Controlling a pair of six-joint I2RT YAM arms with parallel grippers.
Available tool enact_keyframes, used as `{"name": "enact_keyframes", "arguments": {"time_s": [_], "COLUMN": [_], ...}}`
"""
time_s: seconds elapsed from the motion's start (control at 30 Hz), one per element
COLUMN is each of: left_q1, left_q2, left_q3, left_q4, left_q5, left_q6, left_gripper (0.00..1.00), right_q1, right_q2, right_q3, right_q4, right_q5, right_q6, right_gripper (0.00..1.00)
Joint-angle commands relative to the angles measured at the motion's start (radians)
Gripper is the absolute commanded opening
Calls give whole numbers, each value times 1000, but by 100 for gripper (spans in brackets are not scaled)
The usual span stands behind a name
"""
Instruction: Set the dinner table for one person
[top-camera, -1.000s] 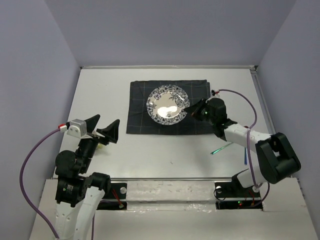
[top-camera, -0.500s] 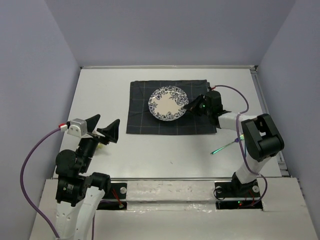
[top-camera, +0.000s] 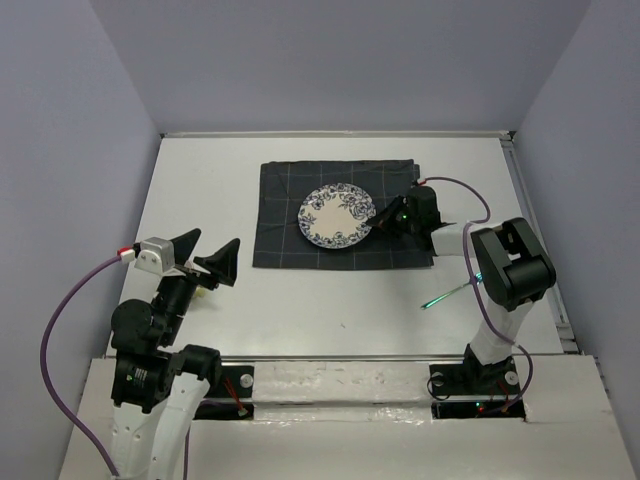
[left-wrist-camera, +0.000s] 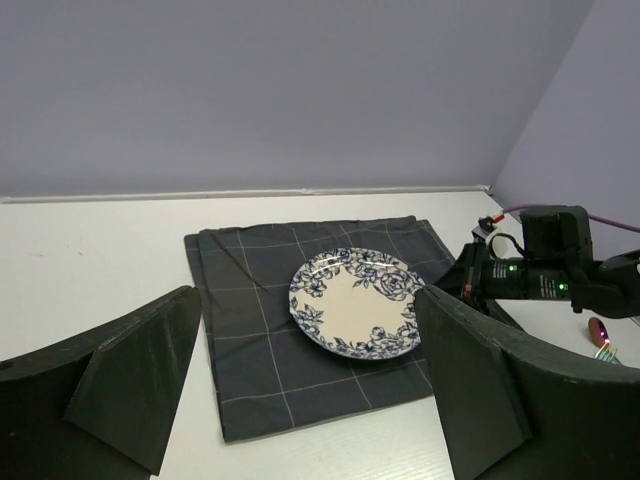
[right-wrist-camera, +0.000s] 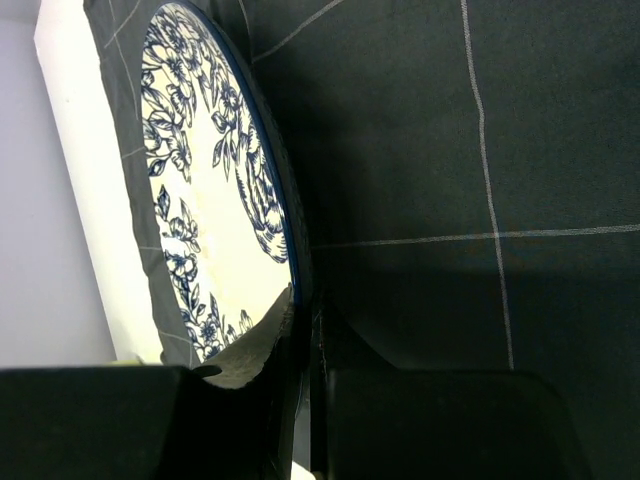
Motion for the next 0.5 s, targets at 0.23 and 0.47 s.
{"name": "enact_keyframes", "arguments": {"time_s": [0.23,0.47], "left_q1": [7,7], "left_q2": [8,0], "left_q3": [-11,-11], "left_q4": [40,40], "left_q5": [27,19], "left_q6": [8,7], "left_gripper": [99,99], "right_q1": [-8,-8], "right_q2": [-32,-179], "right_q3": [55,65], "right_q4": [62,-106], "right_q5": [18,179], "right_q6": [-40,-194], "right_gripper": [48,65]}}
